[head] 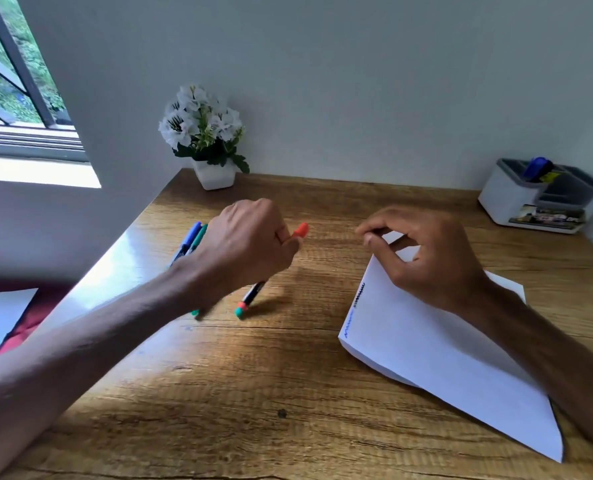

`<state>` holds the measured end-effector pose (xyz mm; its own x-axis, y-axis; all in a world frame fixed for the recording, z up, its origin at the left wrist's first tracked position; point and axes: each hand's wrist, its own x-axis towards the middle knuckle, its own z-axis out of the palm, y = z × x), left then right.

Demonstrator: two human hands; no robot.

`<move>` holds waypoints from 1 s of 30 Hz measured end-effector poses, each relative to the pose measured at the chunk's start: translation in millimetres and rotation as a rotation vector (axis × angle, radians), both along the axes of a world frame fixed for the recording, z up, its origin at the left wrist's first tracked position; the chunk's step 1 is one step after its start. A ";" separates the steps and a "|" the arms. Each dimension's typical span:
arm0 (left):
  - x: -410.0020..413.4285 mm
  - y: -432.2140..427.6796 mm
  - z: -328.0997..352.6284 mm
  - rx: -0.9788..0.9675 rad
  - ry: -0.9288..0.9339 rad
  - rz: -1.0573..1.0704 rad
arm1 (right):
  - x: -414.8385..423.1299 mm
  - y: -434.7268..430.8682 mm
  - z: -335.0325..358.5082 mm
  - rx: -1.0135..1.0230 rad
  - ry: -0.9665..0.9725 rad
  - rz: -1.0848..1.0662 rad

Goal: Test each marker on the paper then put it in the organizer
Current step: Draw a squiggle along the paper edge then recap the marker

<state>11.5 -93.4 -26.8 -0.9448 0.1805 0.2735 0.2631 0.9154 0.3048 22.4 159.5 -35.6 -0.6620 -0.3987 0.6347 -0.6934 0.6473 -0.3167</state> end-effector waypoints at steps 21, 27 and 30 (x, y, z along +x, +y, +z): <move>16.7 17.6 6.8 0.690 -0.141 -0.393 | 6.7 12.7 21.6 0.073 -0.386 0.079; 32.1 33.7 -12.9 0.368 0.048 -0.464 | 9.5 5.3 16.6 0.290 -0.246 0.173; 32.6 33.5 -13.0 0.223 0.159 -0.527 | 10.2 4.9 17.3 0.300 -0.230 0.149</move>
